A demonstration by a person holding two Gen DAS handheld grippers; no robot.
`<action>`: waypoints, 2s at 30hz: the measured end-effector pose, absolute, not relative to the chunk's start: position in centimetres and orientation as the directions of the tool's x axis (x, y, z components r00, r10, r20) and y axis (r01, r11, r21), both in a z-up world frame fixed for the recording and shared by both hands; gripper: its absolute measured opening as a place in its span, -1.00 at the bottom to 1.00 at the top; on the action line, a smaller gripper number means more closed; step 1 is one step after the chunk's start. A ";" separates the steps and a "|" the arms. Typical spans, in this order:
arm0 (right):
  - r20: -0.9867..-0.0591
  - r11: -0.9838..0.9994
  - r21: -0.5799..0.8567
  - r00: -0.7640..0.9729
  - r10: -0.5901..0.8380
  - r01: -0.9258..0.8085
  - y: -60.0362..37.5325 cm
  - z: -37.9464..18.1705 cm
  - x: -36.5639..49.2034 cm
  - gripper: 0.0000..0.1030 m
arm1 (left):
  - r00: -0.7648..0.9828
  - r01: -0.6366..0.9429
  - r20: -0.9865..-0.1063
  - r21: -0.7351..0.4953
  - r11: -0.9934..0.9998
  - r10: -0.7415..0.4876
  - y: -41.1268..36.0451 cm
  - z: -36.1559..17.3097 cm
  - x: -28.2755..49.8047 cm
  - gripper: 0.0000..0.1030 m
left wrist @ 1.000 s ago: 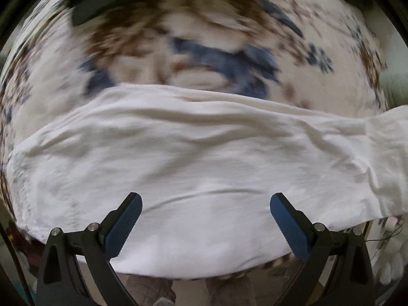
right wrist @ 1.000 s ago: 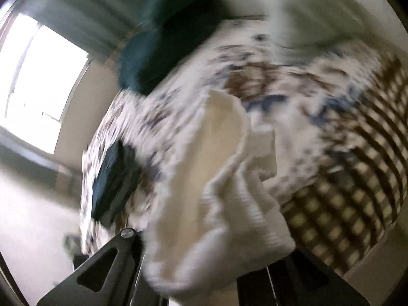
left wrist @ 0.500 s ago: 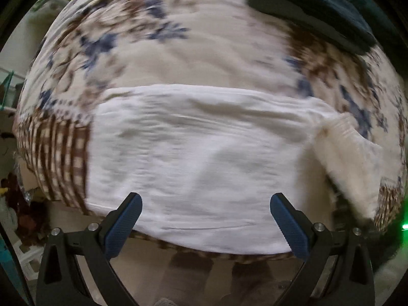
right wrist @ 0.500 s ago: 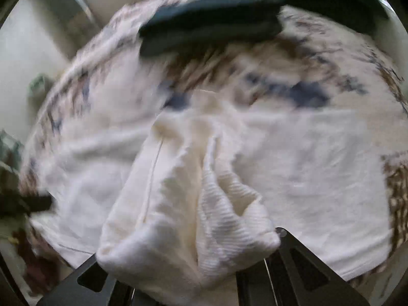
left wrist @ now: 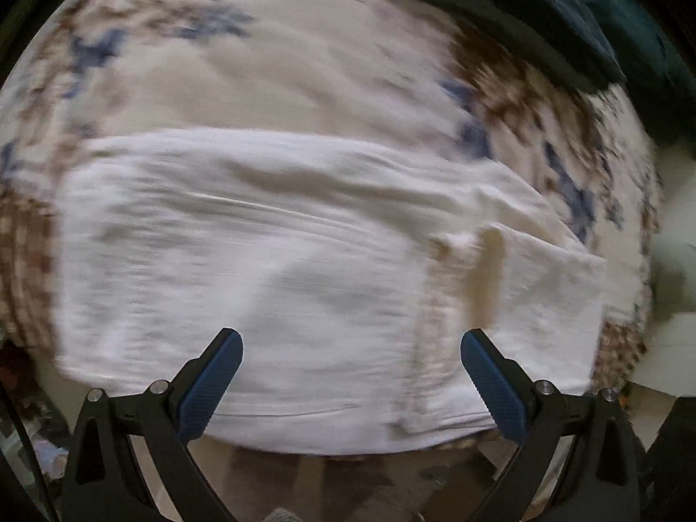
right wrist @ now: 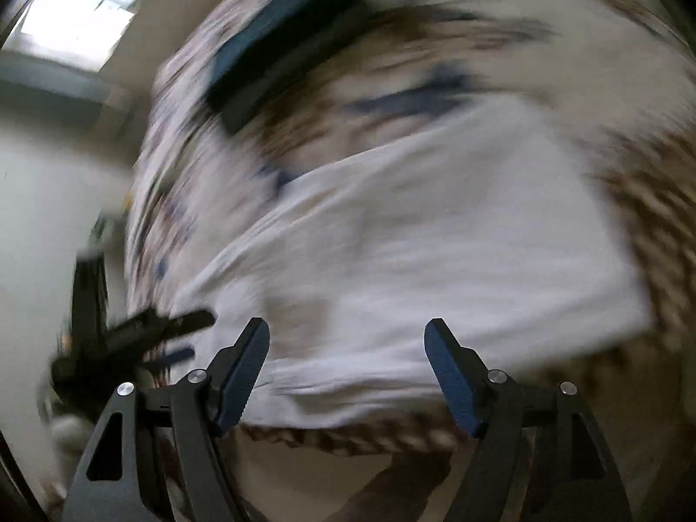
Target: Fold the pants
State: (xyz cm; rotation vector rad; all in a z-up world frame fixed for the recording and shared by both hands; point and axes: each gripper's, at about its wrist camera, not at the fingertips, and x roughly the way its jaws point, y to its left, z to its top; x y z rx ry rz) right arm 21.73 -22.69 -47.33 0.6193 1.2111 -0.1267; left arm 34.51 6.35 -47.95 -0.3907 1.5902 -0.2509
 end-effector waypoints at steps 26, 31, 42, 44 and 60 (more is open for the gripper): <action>-0.920 0.540 0.375 0.228 0.319 0.753 -34.9 -55.6 14.8 -0.62 | -0.061 0.016 -0.929 -0.367 0.930 -0.365 -0.9 -50.3 30.8 -0.59; -0.938 0.591 0.326 0.173 0.301 0.738 -34.9 -55.3 16.6 -0.65 | -0.087 -0.022 -0.925 -0.370 0.929 -0.371 0.9 -51.2 29.8 -0.54; -0.987 0.843 0.155 0.055 0.148 0.514 -27.7 -49.5 22.5 0.37 | 0.118 -0.178 -0.901 -0.433 0.884 -0.417 9.7 -46.4 30.0 0.93; -0.989 0.875 0.146 0.067 0.130 0.462 -25.6 -49.0 24.0 0.41 | 0.205 -0.286 -0.897 -0.438 0.852 -0.393 13.8 -46.5 28.6 0.93; -0.990 0.950 0.126 -0.030 0.141 0.285 -14.4 -54.0 30.7 0.43 | 0.537 -0.711 -0.768 -0.634 0.302 -0.348 26.2 -55.4 21.9 0.15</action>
